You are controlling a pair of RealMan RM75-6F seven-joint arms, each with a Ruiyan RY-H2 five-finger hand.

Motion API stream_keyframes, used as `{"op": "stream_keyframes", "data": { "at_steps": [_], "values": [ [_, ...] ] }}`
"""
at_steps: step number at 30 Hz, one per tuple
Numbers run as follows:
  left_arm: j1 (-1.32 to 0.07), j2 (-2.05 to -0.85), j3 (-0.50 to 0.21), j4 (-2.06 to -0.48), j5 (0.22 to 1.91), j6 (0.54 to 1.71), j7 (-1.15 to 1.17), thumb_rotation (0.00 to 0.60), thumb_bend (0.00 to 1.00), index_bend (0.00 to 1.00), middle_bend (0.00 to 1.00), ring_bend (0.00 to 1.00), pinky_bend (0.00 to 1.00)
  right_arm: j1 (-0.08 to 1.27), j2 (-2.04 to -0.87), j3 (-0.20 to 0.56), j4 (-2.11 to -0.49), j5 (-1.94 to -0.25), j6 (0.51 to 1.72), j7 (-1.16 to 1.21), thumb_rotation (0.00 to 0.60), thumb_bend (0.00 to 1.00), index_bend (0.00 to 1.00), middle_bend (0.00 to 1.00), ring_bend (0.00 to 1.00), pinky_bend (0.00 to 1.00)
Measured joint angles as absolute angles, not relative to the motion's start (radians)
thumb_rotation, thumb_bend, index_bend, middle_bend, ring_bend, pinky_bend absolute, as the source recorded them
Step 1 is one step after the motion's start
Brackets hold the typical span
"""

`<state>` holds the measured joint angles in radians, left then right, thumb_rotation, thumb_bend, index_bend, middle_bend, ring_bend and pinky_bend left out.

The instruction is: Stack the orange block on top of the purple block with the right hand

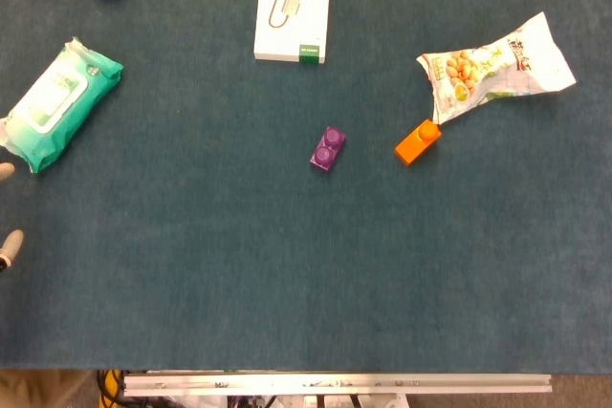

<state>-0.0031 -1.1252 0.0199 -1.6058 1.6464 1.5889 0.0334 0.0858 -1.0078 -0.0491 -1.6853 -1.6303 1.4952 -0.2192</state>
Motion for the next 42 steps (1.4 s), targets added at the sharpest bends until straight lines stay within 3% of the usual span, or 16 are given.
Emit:
{"op": "stream_keyframes", "data": {
  "at_steps": [9, 18, 29, 42],
  "values": [
    [-0.001, -1.139, 0.024, -1.597, 1.654, 1.597, 0.043, 0.600, 0.23, 0.24, 0.27, 0.26, 0.16, 0.120, -0.999, -0.029, -1.706, -1.693, 1.497, -0.193, 0.600, 0.08, 0.44, 0.33, 0.16, 0.22],
    [0.013, -1.135, 0.031, -1.590, 1.649, 1.612, 0.031, 0.600, 0.23, 0.24, 0.27, 0.26, 0.16, 0.262, -1.027, 0.038, -1.772, -1.711, 1.325, -0.315, 0.600, 0.08, 0.44, 0.34, 0.16, 0.23],
    [0.042, -1.132, 0.039, -1.569, 1.649, 1.651, -0.003, 0.600, 0.23, 0.24, 0.27, 0.26, 0.16, 0.478, -1.234, 0.128, -1.756, -1.532, 1.019, -0.557, 0.600, 0.08, 0.44, 0.34, 0.16, 0.23],
    [0.058, -1.130, 0.037, -1.544, 1.638, 1.671, -0.041, 0.600, 0.23, 0.24, 0.27, 0.26, 0.16, 0.623, -1.428, 0.175, -1.634, -1.303, 0.909, -0.770, 0.600, 0.08, 0.44, 0.32, 0.16, 0.23]
  ]
}}
